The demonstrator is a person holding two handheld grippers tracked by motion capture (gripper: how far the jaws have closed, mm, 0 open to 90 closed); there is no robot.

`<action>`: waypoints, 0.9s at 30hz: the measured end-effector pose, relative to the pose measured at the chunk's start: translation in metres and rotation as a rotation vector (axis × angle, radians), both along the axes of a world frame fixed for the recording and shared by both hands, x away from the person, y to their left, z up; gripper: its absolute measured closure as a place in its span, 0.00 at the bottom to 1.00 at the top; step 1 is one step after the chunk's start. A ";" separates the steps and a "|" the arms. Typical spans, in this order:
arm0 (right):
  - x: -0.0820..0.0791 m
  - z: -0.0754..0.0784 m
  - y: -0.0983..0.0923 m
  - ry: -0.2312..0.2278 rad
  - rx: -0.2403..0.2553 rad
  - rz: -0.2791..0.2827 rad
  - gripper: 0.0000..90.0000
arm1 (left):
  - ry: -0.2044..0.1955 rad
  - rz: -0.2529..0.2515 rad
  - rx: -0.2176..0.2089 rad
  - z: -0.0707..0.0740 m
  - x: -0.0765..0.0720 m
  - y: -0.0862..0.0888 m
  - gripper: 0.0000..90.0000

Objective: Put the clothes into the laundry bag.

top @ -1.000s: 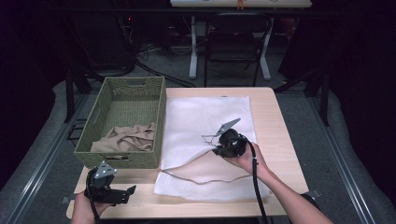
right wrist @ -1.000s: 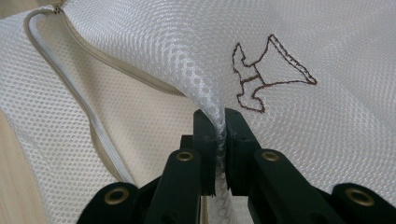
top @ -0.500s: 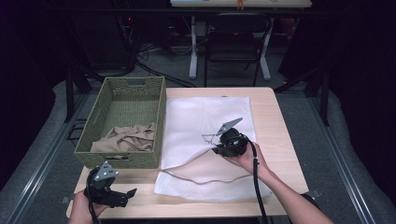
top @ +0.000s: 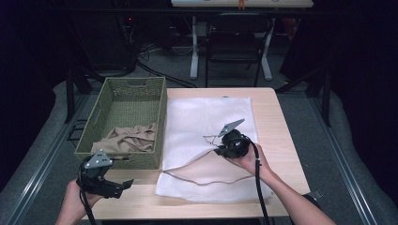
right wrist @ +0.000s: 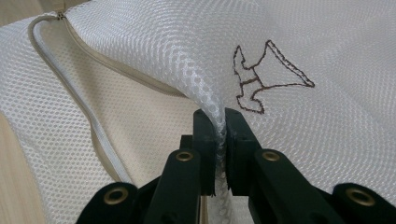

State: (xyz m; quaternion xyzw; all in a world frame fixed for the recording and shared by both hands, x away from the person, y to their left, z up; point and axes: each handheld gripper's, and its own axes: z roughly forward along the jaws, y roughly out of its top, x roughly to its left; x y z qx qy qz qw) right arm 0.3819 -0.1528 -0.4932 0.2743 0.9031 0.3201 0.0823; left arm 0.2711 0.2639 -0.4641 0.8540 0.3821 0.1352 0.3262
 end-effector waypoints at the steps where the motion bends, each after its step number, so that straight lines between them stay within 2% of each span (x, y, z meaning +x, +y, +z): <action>1: 0.000 0.000 0.000 0.000 -0.001 0.000 0.94 | -0.003 -0.005 0.005 0.004 0.003 0.000 0.00; 8: 0.000 -0.001 0.001 0.001 -0.004 0.002 0.94 | 0.000 -0.037 0.025 0.028 0.029 0.002 0.00; 11: 0.000 -0.001 0.001 0.001 -0.004 0.002 0.94 | 0.005 -0.051 0.054 0.036 0.041 0.000 0.00; 15: 0.001 -0.001 0.001 0.001 -0.004 0.003 0.94 | 0.024 -0.069 0.091 0.040 0.057 -0.003 0.00; 18: 0.001 -0.001 0.001 0.001 -0.004 0.003 0.94 | 0.041 -0.080 0.102 0.041 0.068 -0.004 0.00; 22: 0.001 -0.001 0.001 0.000 -0.007 0.005 0.94 | 0.035 -0.078 0.137 0.040 0.082 -0.008 0.00; 25: 0.000 -0.001 0.001 0.000 -0.008 0.003 0.94 | 0.041 -0.085 0.127 0.042 0.094 -0.008 0.00; 27: 0.000 -0.001 0.001 -0.002 -0.007 0.005 0.94 | 0.048 -0.082 0.143 0.043 0.102 -0.009 0.00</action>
